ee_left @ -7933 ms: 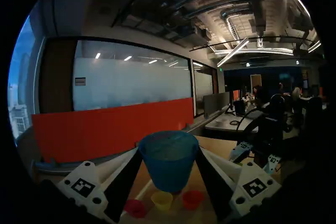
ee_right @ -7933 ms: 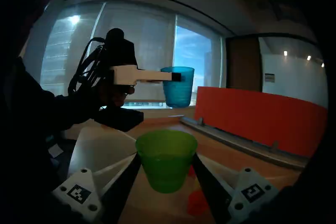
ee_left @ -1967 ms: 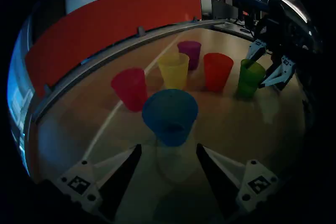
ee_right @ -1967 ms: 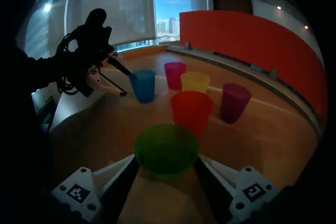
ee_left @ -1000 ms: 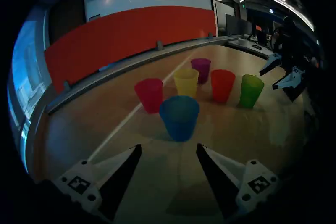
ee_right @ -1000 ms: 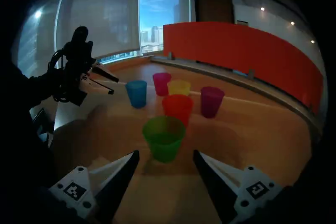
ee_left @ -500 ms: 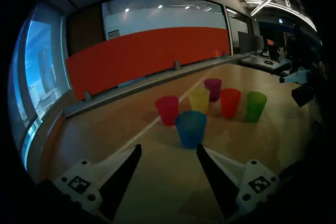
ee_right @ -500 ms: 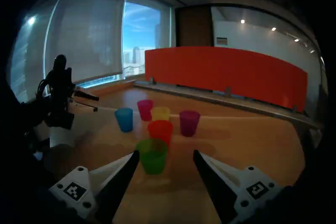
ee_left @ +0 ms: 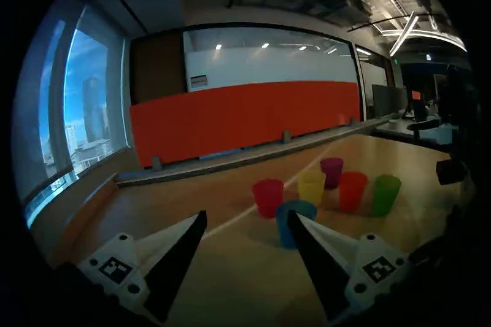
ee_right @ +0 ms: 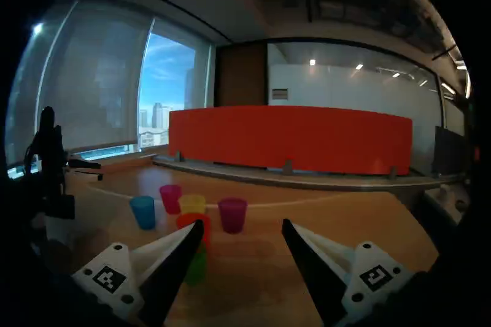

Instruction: Pour water

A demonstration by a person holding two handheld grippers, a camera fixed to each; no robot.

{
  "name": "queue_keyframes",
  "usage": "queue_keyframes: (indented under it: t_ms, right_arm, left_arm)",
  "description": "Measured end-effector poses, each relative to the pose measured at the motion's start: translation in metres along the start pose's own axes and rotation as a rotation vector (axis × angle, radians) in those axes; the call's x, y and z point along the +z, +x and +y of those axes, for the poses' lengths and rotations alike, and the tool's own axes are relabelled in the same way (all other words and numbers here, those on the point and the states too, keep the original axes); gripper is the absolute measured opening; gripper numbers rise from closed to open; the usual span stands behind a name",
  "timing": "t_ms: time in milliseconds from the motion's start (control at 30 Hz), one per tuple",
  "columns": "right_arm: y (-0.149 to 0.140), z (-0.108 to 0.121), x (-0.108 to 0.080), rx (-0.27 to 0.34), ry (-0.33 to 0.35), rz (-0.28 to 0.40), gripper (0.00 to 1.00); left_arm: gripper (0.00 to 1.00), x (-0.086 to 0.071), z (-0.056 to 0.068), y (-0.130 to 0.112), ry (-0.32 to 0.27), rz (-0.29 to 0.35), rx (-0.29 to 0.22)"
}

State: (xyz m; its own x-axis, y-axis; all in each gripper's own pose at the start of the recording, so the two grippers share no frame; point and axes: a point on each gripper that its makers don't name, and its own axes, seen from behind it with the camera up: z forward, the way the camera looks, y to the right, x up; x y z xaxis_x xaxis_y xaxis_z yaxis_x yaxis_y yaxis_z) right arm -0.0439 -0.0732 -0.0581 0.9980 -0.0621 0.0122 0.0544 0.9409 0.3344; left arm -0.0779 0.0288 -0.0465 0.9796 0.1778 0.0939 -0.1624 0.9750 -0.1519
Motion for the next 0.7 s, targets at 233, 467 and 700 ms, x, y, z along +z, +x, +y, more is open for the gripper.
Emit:
queue_keyframes:
  t_ms: [233, 467, 700]
  right_arm:
    - [0.019, 0.028, 0.001, 0.037, -0.115, 0.091, 0.99]
    - [0.035, 0.057, -0.005, 0.029, -0.213, 0.141, 0.99]
    - [0.046, 0.06, -0.003, 0.031, -0.239, 0.166, 0.99]
  left_arm:
    - [0.97, -0.004, -0.015, 0.014, 0.1, 0.07, -0.058]
    - [0.97, -0.005, -0.025, 0.028, 0.182, 0.134, -0.123]
    - [0.97, 0.003, -0.034, 0.034, 0.247, 0.15, -0.153]
